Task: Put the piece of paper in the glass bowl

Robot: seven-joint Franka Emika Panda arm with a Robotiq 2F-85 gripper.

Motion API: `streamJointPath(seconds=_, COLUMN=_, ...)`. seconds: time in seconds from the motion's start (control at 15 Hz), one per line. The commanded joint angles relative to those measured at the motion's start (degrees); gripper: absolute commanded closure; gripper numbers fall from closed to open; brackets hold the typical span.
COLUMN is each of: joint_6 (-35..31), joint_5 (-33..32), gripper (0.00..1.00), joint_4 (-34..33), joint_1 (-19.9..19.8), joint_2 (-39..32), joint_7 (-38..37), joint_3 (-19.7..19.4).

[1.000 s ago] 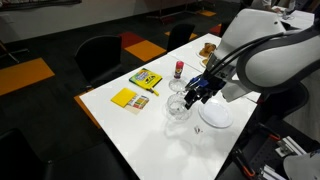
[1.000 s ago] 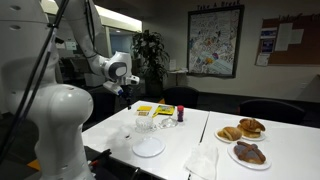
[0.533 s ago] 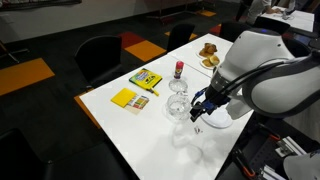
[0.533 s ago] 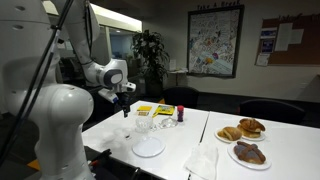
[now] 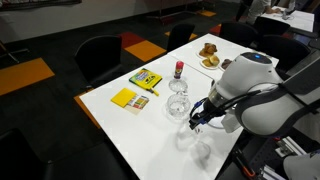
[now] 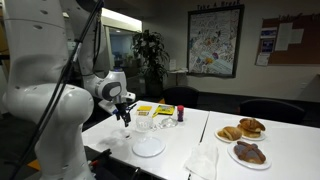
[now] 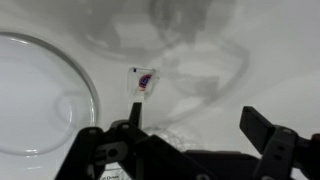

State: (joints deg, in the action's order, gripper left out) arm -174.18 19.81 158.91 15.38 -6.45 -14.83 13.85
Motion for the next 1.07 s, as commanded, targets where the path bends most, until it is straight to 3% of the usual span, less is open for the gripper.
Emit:
streamJointPath(seconds=0.0, joint_6=-5.31, joint_5=-0.18, gripper=0.00, joint_4=-0.99, joint_1=-1.66, joint_2=-6.92, joint_7=-0.03, joint_3=1.05)
streamJointPath(seconds=0.33, joint_6=-11.83, joint_5=-3.90, gripper=0.00, joint_4=-1.64, joint_1=-0.22, joint_2=-12.59, joint_7=-0.99, joint_3=-2.29)
streamJointPath(seconds=0.6, joint_6=-11.96, joint_5=-5.11, gripper=0.00, joint_4=-3.74, joint_1=-0.50, joint_2=-16.28, joint_7=-1.03, joint_3=-3.86)
streamJointPath(seconds=0.67, joint_6=-11.74, joint_5=-5.37, gripper=0.25, joint_4=-4.49, joint_1=-1.05, joint_2=-17.23, joint_7=-0.90, joint_3=-3.64)
streamJointPath(seconds=0.73, joint_6=-11.82, joint_5=-5.89, gripper=0.26, joint_4=-4.37, joint_1=-2.21, joint_2=-17.49, joint_7=-0.33, joint_3=-3.41)
streamJointPath(seconds=1.0, joint_6=-11.60, joint_5=-6.76, gripper=0.55, joint_4=-6.05, joint_1=-2.96, joint_2=-19.95, joint_7=-0.13, joint_3=-3.68)
